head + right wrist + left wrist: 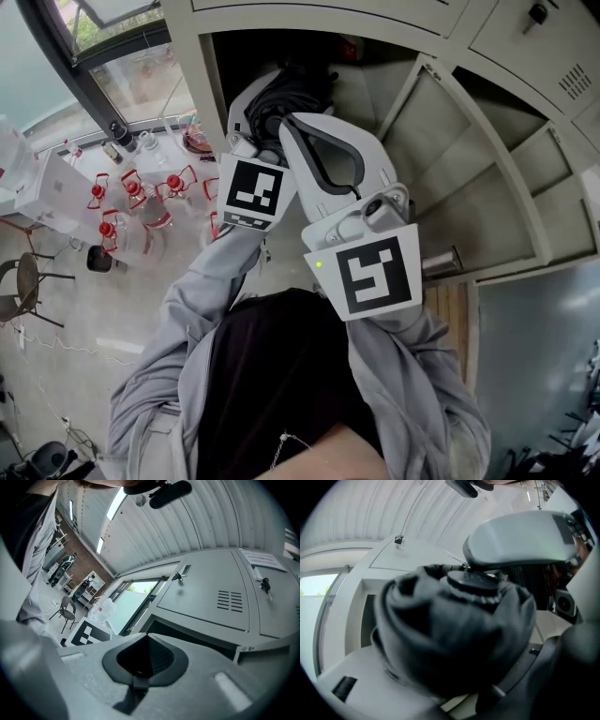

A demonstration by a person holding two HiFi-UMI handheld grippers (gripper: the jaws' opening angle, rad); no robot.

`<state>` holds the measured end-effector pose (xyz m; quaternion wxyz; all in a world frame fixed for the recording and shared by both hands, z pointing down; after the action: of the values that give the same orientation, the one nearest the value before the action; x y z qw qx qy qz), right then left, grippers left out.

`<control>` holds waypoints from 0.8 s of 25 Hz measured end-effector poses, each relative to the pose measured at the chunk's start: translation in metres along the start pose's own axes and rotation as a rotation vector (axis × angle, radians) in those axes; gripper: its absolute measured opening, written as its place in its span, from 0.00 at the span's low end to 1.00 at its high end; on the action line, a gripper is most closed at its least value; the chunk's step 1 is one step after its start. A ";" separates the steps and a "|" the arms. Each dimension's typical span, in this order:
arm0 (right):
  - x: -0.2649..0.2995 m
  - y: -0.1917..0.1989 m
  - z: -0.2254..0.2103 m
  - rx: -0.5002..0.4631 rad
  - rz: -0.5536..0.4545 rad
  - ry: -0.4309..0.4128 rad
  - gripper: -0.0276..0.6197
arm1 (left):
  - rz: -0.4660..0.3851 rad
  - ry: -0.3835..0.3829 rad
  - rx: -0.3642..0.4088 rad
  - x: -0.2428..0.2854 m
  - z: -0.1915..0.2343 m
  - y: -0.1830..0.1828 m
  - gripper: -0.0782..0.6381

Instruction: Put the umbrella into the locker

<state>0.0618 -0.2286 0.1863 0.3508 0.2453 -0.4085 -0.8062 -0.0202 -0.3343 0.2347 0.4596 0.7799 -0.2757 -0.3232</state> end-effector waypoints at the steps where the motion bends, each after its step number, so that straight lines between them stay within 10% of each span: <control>1: 0.002 0.004 0.000 0.006 0.006 -0.003 0.05 | 0.008 0.001 -0.014 -0.001 -0.001 0.004 0.50; 20: 0.013 0.058 0.006 -0.041 0.089 0.132 0.05 | 0.153 0.054 -0.056 0.001 -0.016 0.044 0.56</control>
<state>0.0707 -0.2603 0.2361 0.4174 0.2723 -0.3782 -0.7801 -0.0133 -0.3451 0.2795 0.5117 0.7519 -0.3128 -0.2736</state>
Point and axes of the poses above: the fingertips, and each gripper's own axes: x forward along the fingers, z to its left, y out of its underside, the point moved 10 cm from there along -x, backward along the fingers, and after that the axes turned 1 degree about z, right-handed, at the moved point
